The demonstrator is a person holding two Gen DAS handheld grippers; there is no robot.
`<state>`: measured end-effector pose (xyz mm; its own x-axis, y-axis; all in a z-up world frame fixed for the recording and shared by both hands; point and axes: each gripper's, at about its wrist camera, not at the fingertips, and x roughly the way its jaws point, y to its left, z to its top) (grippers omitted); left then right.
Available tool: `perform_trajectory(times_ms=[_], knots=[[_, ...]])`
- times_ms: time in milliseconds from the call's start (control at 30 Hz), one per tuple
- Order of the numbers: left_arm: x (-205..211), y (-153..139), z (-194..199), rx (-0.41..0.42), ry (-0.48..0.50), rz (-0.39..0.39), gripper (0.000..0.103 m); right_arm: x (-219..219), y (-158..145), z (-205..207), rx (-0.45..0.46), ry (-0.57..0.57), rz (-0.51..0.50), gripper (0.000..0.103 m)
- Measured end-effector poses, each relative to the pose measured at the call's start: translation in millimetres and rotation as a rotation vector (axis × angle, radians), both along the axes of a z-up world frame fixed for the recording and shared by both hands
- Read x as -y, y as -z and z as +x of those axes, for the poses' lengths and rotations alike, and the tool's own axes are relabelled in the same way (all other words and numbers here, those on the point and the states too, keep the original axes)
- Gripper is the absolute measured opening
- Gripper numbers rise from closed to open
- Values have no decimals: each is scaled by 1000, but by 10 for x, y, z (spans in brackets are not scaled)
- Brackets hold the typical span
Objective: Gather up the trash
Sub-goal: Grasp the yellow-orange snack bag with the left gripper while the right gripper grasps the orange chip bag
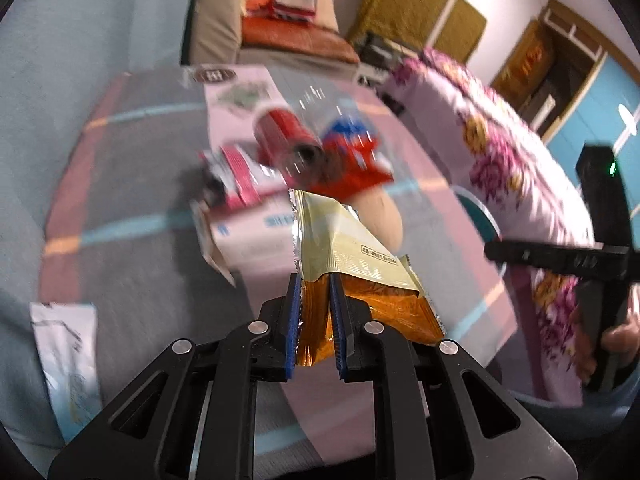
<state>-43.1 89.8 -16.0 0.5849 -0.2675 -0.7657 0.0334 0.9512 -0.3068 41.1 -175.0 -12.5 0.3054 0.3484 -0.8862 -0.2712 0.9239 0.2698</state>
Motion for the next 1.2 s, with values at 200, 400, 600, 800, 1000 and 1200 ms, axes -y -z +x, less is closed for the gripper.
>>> perform_trajectory(times_ms=[200,400,600,800,1000,1200], knots=[[-251,-78,242,19,-59,-46,15,-319,-24,355,-11,-44,54,80],[-478,-145,289,37,-93,-66,15,-685,107,729,-50,-83,120,80],[-571,-132,327,34,-101,-69,15,-922,307,972,-74,-98,113,70],[-549,-94,378,21,-92,-77,15,-950,316,1002,-64,-114,129,23],[-487,-208,386,44,-76,-81,15,-687,-7,910,-9,-96,179,18],[-289,-366,456,72,-41,-71,15,-316,-295,808,45,-58,228,18]])
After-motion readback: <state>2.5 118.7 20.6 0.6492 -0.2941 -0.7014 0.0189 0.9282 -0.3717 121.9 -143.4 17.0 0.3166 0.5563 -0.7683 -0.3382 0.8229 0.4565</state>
